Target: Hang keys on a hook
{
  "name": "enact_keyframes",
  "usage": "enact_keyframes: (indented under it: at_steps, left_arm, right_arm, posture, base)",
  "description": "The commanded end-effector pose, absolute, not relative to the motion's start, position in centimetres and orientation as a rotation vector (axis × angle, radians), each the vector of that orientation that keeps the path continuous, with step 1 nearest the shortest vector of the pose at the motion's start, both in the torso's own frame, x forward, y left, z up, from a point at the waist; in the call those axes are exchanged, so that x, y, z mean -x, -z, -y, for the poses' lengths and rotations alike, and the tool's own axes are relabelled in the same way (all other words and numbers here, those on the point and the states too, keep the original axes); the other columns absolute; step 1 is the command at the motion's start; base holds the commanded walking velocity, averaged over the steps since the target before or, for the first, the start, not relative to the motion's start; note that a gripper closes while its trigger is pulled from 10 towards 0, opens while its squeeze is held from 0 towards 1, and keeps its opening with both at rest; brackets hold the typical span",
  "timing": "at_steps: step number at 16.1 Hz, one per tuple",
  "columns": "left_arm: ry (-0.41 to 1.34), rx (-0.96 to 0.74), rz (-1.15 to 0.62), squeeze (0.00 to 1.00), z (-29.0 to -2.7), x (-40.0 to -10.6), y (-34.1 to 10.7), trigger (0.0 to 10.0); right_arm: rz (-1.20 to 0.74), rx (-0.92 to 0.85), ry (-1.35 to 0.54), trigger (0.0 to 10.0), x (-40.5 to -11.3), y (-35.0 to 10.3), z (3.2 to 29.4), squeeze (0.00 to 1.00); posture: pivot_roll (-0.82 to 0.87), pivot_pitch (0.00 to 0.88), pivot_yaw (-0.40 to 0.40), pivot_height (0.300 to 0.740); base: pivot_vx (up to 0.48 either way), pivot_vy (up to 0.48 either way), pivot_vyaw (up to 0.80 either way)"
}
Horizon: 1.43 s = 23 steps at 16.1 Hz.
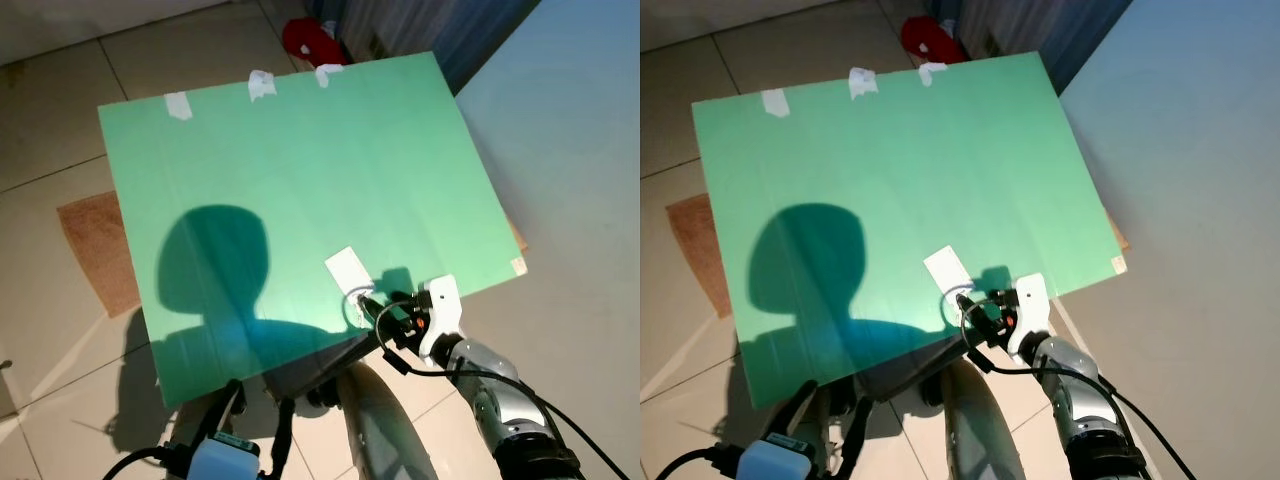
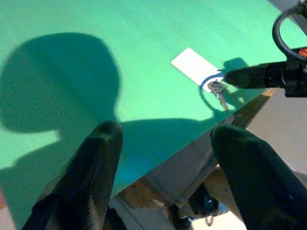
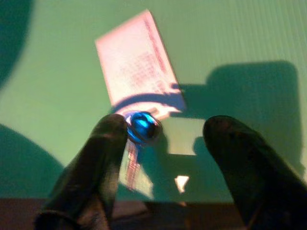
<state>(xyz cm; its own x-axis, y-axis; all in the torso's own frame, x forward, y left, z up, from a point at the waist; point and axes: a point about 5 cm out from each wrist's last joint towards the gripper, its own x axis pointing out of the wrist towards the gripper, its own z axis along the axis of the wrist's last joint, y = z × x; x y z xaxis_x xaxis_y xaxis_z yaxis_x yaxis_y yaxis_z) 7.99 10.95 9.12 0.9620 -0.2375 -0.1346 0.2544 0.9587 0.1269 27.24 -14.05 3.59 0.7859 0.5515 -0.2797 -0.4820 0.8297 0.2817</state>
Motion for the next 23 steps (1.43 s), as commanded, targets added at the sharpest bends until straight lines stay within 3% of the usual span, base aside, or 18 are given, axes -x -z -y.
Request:
enact_keyframes:
  at_steps: [1,4,5,6,13,16,17,18,23]
  left_arm:
    - [0.276,-0.138,-0.18,0.0,-10.3,-7.1,-8.2,10.0]
    - [0.286,-0.135,-0.18,0.0,-10.1,-7.3,-8.1,10.0]
    - [0.287,-0.135,-0.178,0.0,-10.1,-7.3,-8.1,10.0]
    - [0.288,-0.137,-0.178,0.0,-10.1,-7.4,-8.1,10.0]
    - [0.308,-0.126,-0.181,0.0,-9.8,-7.1,-8.2,10.0]
    - [0.318,-0.129,-0.177,0.0,-9.6,-7.1,-8.4,10.0]
    - [0.318,-0.13,-0.177,0.0,-9.6,-7.1,-8.4,10.0]
    - [0.319,-0.131,-0.178,0.0,-9.6,-7.1,-8.4,10.0]
    - [0.313,-0.135,-0.18,0.0,-9.7,-7.1,-8.5,10.0]
  right_arm:
    - [-0.398,-0.237,-0.579,0.0,-26.0,-3.0,14.1,0.0]
    - [-0.417,-0.233,-0.594,0.0,-25.9,-3.0,13.1,0.0]
    - [-0.427,-0.228,-0.594,10.0,-25.9,-2.9,12.9,0.0]
    - [-0.437,-0.227,-0.586,10.0,-25.9,-2.7,12.7,1.0]
    - [-0.443,-0.185,-0.584,10.0,-26.1,-2.0,12.1,1.0]
    - [-0.424,-0.087,-0.556,10.0,-27.1,-1.6,12.3,1.0]
    - [-0.425,-0.082,-0.552,10.0,-27.2,-1.6,12.3,0.88]
    - [-0.427,-0.084,-0.549,10.0,-27.4,-1.6,12.2,0.0]
    - [-0.469,-0.131,-0.53,10.0,-27.1,-0.6,11.5,0.0]
  posture:
    - [0.01,0.464,-0.237,0.736]
    - [0.01,0.465,-0.239,0.736]
    - [0.01,0.465,-0.239,0.736]
    - [0.02,0.466,-0.238,0.736]
    - [0.02,0.479,-0.233,0.736]
    - [0.03,0.485,-0.229,0.736]
    - [0.03,0.485,-0.229,0.736]
    - [0.03,0.488,-0.228,0.736]
    - [0.03,0.496,-0.234,0.736]
  base:
    - [0.0,0.0,0.0]
    - [0.0,0.0,0.0]
    - [0.0,0.0,0.0]
    - [0.0,0.0,0.0]
    - [0.0,0.0,0.0]
    - [0.0,0.0,0.0]
    - [0.0,0.0,0.0]
    - [0.0,0.0,0.0]
    - [0.0,0.0,0.0]
